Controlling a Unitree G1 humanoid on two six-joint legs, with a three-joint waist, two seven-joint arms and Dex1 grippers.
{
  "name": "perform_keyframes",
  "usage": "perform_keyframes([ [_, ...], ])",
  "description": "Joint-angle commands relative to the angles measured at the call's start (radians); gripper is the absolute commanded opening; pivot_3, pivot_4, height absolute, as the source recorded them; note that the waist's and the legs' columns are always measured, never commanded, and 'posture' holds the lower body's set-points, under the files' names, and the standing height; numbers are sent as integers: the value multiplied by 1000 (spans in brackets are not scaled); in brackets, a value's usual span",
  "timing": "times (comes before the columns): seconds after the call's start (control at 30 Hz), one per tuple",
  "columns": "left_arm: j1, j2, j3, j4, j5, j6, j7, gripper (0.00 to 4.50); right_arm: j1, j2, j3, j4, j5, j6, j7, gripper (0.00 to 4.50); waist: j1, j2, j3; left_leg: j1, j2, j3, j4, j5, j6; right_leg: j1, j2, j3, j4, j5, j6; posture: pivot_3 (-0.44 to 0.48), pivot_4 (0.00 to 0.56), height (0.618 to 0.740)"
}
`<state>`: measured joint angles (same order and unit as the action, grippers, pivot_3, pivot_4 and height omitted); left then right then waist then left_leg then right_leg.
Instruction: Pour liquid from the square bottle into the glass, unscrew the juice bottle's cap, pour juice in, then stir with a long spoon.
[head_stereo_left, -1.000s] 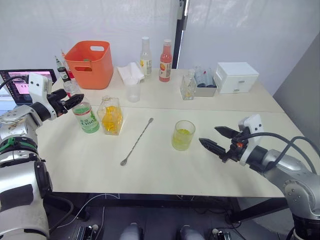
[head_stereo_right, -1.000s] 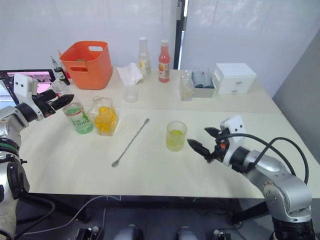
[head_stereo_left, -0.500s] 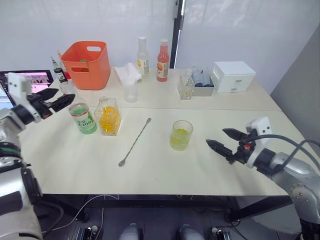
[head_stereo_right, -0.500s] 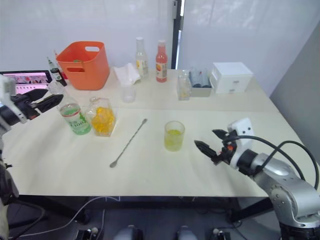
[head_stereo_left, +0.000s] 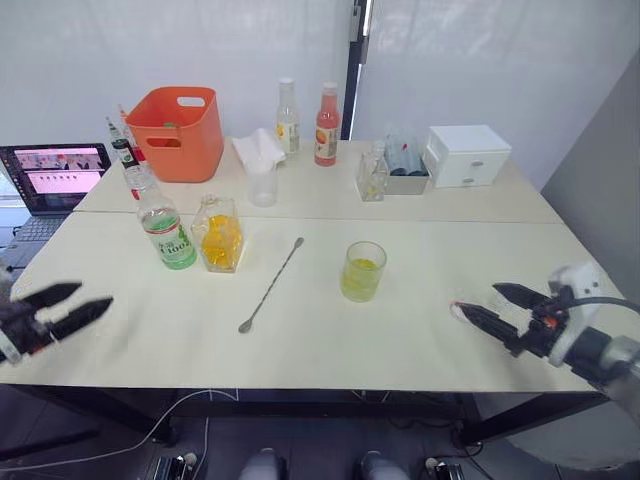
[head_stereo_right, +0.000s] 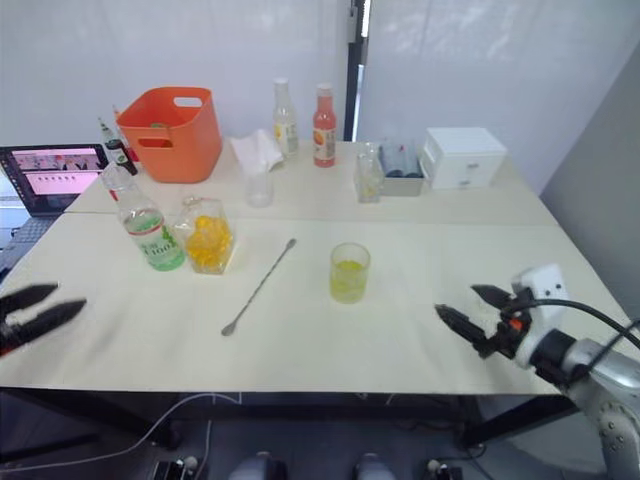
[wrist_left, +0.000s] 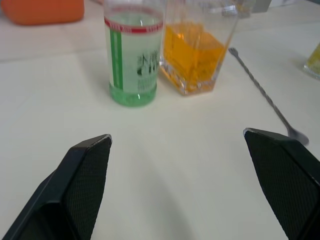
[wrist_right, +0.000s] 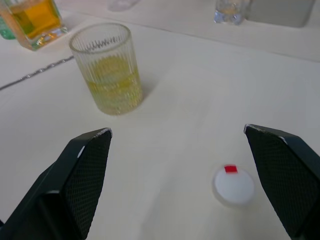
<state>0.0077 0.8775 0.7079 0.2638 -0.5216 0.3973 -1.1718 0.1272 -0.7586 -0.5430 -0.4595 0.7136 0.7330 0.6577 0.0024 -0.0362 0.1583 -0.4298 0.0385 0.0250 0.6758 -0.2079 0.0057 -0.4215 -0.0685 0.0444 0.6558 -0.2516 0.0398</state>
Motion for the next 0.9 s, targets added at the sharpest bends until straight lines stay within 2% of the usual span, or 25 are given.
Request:
perform_keyframes([
  [0.03, 61, -21, 86, -182, -55, 28, 81, 4473, 60, -8, -121, 8, -21, -36, 3, 4500, 6, -4, -3, 0, 0, 0, 0, 0, 0, 0, 0, 0, 0, 0, 0, 0, 150, 715],
  [0.13, 107, -48, 102, -223, -71, 32, 109, 4473, 100, 18, -146, 15, -36, -64, -2, 4500, 7, -6, -4, 3, 0, 1, 0, 0, 0, 2, -1, 0, 0, 0, 0, 0, 150, 715],
  [0.37, 116, -74, 99, -224, -85, -8, 136, 4473, 107, 66, -118, 55, -82, -137, -11, 4500, 2, -4, -6, 6, 0, 4, -2, 0, 0, 2, 0, 2, 0, -1, -1, 0, 150, 715],
  [0.57, 124, -106, 107, -269, -120, 18, 180, 4473, 37, 82, -76, 41, -59, -130, -41, 4500, -2, -4, -6, 6, 0, 4, -2, 0, 0, 2, 0, 2, 0, -1, -1, 0, 150, 715],
  [0.7, 166, -200, 111, -440, -188, 91, 306, 4473, -51, 69, -43, 1, 44, -67, -27, 4500, -8, -4, -6, 5, 0, 4, -2, 0, 0, 2, -1, 2, 1, -2, -1, 0, 150, 715],
  [0.9, 219, -386, 63, -729, -275, 200, 615, 4473, -138, -14, 41, 7, 111, -38, 95, 4500, -7, -4, -6, 6, -1, 2, -3, 0, 0, 3, -2, 2, 0, -2, 0, 0, 150, 715],
])
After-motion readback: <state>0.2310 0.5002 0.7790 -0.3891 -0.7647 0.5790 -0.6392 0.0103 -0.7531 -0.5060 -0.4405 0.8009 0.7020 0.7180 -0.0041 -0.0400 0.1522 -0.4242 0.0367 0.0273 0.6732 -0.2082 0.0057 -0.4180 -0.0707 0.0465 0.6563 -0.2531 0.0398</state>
